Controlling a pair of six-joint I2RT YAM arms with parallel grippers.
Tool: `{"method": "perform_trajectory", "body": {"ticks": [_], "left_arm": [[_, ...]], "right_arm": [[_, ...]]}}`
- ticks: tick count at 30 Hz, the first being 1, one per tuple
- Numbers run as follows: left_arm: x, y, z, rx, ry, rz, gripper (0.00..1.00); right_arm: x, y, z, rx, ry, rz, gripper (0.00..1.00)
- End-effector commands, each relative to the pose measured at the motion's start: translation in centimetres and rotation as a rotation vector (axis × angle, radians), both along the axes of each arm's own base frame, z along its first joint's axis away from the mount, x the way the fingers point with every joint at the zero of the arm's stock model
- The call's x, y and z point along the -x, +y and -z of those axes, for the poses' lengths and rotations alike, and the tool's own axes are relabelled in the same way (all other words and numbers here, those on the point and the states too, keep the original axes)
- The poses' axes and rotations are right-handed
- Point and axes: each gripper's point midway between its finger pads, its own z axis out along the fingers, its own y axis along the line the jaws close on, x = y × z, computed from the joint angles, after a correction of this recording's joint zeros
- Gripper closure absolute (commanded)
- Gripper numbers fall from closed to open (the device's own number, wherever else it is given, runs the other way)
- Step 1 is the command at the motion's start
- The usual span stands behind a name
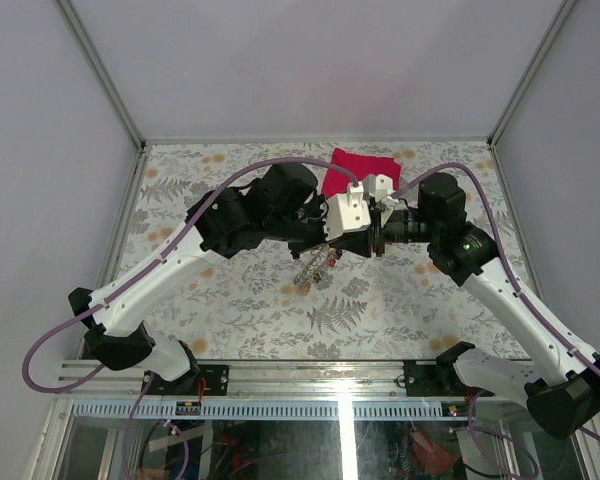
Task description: Put the keys on the keyring
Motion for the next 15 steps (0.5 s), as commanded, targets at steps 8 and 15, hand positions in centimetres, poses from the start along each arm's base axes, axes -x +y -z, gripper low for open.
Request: {"method": "perform_trajectory", "body": {"ticks": [8, 15], "left_arm": [[0.3, -0.6, -3.5, 0.102, -0.074, 0.031, 1.0], [0.3, -0.1, -6.3, 0.278, -0.112, 0.018, 0.75]], "right_arm": [[-0.3, 0.0, -0.4, -0.006, -0.053, 0.002, 1.0], [1.1, -0.8, -2.9, -0.06, -0.135, 0.002, 1.0]]}}
